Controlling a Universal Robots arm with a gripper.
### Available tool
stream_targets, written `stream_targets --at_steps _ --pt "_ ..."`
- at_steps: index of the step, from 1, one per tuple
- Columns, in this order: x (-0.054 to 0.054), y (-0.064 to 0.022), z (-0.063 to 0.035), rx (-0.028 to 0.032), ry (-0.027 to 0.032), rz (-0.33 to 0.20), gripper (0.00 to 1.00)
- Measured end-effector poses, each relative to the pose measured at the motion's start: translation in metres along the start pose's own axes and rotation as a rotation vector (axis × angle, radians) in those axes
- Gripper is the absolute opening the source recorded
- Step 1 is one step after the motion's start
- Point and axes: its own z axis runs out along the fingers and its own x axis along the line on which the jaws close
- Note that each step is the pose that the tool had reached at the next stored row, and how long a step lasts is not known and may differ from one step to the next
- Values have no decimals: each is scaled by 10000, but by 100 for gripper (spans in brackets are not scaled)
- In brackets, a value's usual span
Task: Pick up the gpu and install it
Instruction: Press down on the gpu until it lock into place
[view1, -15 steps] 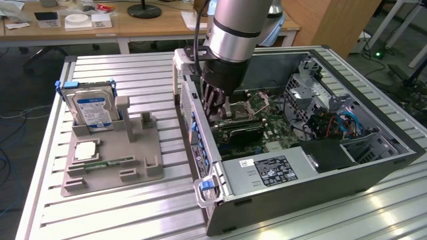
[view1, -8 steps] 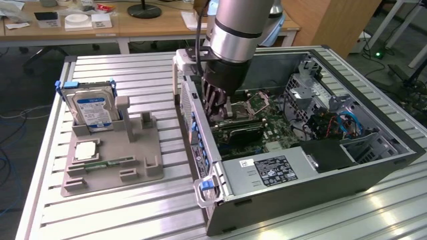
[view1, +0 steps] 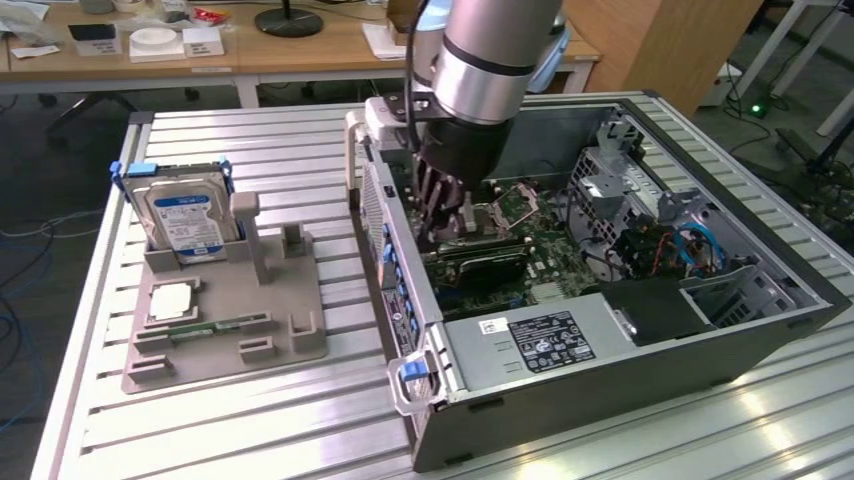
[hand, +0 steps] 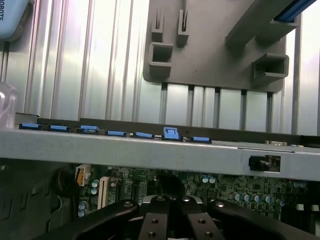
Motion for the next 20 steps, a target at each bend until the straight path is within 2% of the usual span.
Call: stream_targets --at_steps 10,11,12,17,20 --pt "9 -177 -9 7 -2 -5 11" --pt "9 -181 -3 46 1 -9 11" --pt "10 -185 0 115 10 -15 11" --pt "13 -242 12 541 34 -47 11" --pt "15 -304 15 738 44 -48 11"
